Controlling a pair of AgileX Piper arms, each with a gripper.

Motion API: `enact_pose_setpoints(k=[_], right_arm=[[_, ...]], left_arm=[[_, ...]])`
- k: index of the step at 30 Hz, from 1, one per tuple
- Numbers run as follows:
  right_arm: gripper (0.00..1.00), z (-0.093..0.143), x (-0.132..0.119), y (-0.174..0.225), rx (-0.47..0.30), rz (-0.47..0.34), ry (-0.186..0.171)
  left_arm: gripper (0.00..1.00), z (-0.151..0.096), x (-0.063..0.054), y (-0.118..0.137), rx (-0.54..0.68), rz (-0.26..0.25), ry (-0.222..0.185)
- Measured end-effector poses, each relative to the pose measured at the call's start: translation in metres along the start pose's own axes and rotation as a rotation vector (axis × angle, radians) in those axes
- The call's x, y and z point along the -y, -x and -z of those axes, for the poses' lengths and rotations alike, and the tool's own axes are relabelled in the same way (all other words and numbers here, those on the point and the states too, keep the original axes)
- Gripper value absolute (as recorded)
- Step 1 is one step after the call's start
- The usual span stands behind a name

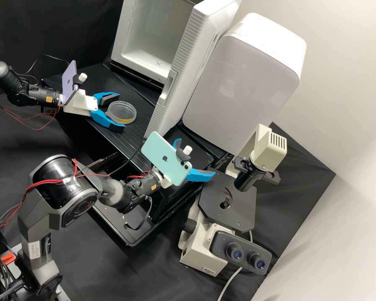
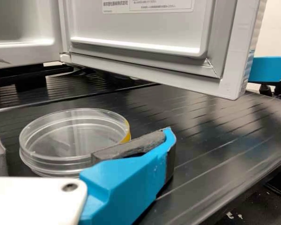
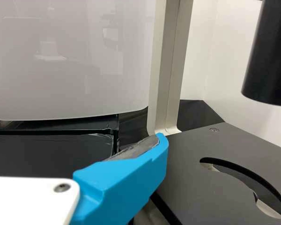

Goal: Place the petri dish in the incubator

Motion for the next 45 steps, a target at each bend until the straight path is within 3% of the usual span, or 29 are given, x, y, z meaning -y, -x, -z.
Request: enact_pose_setpoints(k=[9, 10, 45], right_arm=[[1.00, 0.0000, 0.0000, 0.0000, 0.000, 0.000, 0.000], [1.00, 0.0000, 0.0000, 0.0000, 0.000, 0.000, 0.000], [1.00, 0.0000, 0.0000, 0.0000, 0.000, 0.000, 0.000]], left_arm=[[1.00, 0.0008, -0.0001, -0.0026, -0.002, -0.003, 0.003], [0.00, 0.0008, -0.0001, -0.0026, -0.002, -0.003, 0.003], [0.00, 0.0028, -0.0012, -0.0076, -0.011, -0.020, -0.005]])
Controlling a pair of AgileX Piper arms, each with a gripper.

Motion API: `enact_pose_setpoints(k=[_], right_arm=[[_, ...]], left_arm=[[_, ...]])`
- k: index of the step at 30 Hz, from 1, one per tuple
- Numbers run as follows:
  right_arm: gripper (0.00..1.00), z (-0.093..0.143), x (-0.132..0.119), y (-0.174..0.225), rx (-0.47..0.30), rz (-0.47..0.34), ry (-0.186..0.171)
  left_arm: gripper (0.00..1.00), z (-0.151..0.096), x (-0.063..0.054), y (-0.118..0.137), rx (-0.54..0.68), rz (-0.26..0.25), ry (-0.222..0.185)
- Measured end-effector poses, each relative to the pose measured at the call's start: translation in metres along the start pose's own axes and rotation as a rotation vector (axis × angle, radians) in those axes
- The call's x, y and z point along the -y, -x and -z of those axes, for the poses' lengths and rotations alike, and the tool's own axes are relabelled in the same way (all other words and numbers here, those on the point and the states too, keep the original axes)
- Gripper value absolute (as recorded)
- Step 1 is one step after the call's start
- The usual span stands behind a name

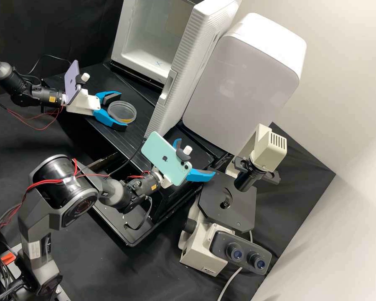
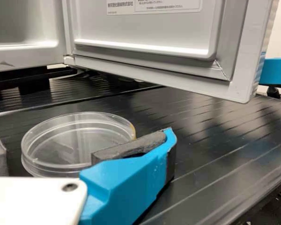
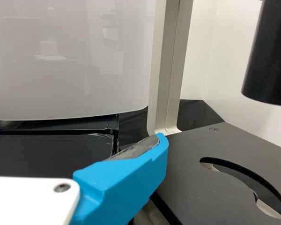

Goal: Place the petri dish in the incubator

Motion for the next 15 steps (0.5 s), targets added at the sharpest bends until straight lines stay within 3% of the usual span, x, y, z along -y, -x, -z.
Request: enact_pose_setpoints(k=[15], right_arm=[[1.00, 0.0000, 0.0000, 0.0000, 0.000, 0.000, 0.000]], left_arm=[[0.00, -0.0006, 0.0004, -0.0002, -0.004, 0.002, 0.005]])
